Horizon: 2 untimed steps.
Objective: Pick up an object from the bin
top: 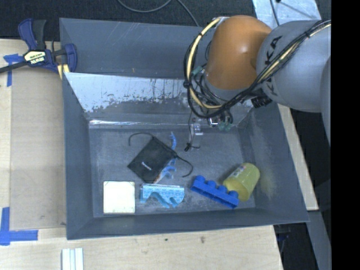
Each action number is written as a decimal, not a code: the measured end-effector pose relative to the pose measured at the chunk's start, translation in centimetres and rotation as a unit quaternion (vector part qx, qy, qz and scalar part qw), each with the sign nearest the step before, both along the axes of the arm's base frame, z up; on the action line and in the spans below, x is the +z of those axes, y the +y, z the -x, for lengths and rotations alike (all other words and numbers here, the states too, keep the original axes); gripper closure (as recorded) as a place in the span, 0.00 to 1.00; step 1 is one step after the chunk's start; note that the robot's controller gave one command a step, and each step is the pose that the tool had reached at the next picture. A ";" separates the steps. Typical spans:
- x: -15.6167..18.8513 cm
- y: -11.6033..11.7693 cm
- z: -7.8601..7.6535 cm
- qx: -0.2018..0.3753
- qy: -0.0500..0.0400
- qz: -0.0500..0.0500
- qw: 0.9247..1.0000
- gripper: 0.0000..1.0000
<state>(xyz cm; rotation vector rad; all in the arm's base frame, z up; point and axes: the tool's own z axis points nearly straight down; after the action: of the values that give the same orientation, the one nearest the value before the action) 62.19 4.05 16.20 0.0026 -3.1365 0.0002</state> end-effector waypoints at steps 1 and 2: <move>0.5 0.0 -0.2 0.000 -0.004 0.000 1.000 0.00; -0.3 2.7 3.9 -0.006 -0.004 0.000 1.000 0.00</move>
Offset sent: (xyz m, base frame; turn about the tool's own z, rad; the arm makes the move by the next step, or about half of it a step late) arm -0.0667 0.0487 -0.0100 0.0120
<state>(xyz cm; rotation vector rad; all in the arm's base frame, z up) 58.29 6.77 15.86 -0.0165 -3.1442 0.0012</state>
